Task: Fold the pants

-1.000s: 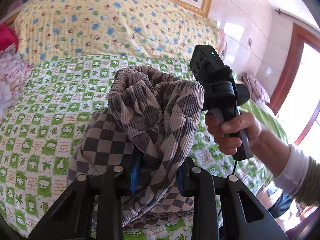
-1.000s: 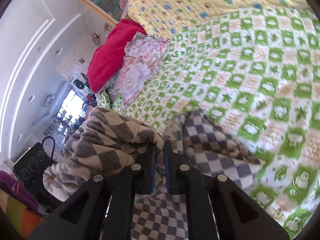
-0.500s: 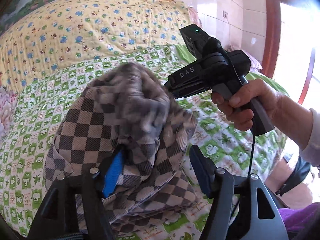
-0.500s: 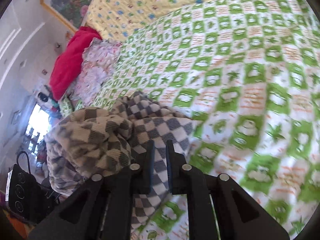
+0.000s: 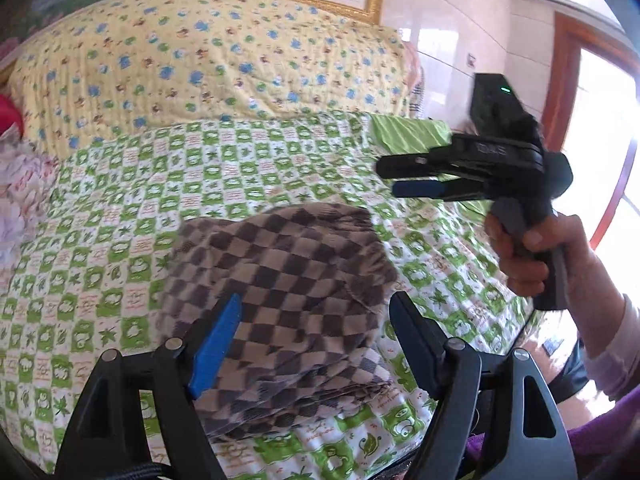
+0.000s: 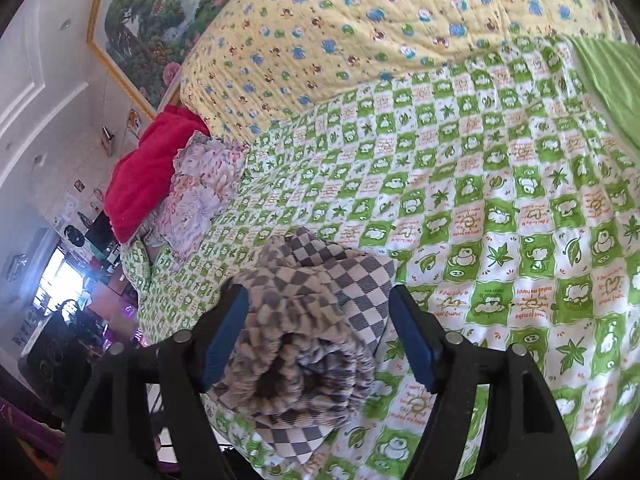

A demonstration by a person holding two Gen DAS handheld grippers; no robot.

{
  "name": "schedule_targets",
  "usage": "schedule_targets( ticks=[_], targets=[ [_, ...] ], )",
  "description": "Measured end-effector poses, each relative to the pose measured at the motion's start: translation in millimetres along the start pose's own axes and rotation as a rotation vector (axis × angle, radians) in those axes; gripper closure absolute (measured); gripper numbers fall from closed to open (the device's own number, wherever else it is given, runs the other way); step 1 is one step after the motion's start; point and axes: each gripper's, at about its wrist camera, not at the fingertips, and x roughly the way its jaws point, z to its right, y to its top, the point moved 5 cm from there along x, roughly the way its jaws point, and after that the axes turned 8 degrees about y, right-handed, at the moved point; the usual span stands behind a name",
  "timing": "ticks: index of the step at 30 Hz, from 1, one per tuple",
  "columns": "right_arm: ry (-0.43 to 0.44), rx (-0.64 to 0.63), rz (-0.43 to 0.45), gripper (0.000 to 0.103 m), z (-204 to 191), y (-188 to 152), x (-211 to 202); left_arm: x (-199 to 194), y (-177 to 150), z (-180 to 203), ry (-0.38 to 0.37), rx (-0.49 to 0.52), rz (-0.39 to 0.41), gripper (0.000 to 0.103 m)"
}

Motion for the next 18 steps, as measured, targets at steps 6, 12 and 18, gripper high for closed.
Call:
schedule_targets(
  ticks=[6,12,18],
  targets=[
    [-0.010,-0.023,0.025,0.020,-27,-5,-6,-10,9,-36,0.042,-0.097,0.013,0.025],
    [-0.079,-0.016,0.053,0.019,-39,-20,-10,-11,8,-61,0.043,-0.173,-0.002,0.025],
    [-0.128,0.025,0.078,0.017,-41,-37,-14,-7,6,-75,0.015,-0.226,-0.021,0.023]
  ],
)
